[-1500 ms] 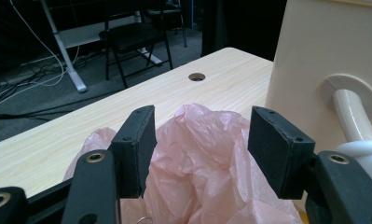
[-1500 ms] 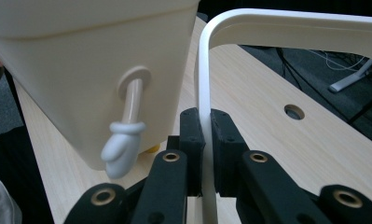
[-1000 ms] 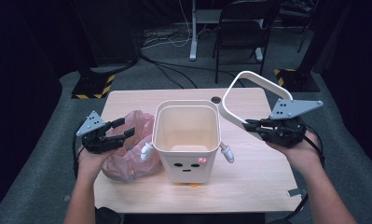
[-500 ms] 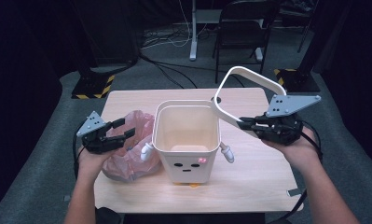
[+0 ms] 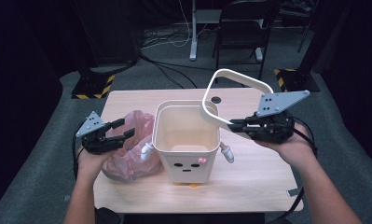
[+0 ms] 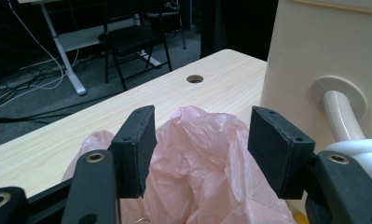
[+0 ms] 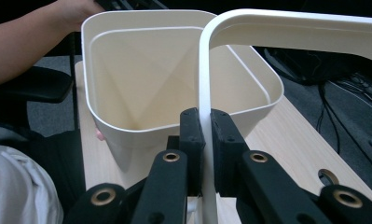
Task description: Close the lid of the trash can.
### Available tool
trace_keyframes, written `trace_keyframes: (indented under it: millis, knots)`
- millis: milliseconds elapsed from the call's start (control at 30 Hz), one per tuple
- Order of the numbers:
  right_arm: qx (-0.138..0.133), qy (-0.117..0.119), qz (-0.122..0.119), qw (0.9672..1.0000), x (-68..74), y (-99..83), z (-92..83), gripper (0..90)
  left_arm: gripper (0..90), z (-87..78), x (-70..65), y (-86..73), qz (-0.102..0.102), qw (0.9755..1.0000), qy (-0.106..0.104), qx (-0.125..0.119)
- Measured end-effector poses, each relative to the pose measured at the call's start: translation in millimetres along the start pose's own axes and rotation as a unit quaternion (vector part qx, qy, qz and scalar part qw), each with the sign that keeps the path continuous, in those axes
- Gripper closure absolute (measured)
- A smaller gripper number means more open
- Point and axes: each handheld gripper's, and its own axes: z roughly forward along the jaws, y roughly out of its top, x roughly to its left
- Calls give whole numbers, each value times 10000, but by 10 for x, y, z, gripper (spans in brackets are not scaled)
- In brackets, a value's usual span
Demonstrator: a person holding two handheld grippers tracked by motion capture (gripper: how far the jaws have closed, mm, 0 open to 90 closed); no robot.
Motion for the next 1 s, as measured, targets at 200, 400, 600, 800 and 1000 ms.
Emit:
trace_keyframes:
  millis: [200,400,600,800,1000]
  knots:
    - [20,158,-33,9999,15,58,27,842,416,-2,-10,-1,10,10000,-7,7]
    - [102,347,-156,9992,63,127,88,842,416,-16,-11,-2,7,10000,5,-6]
    - [119,538,-252,9982,120,199,160,842,416,-24,-13,-4,8,10000,16,0]
    - [171,683,-380,9968,191,262,246,841,416,-37,-13,-6,-1,10000,27,-13]
    - [161,817,-477,9954,248,316,299,842,416,-46,-13,-10,-6,10000,39,-9]
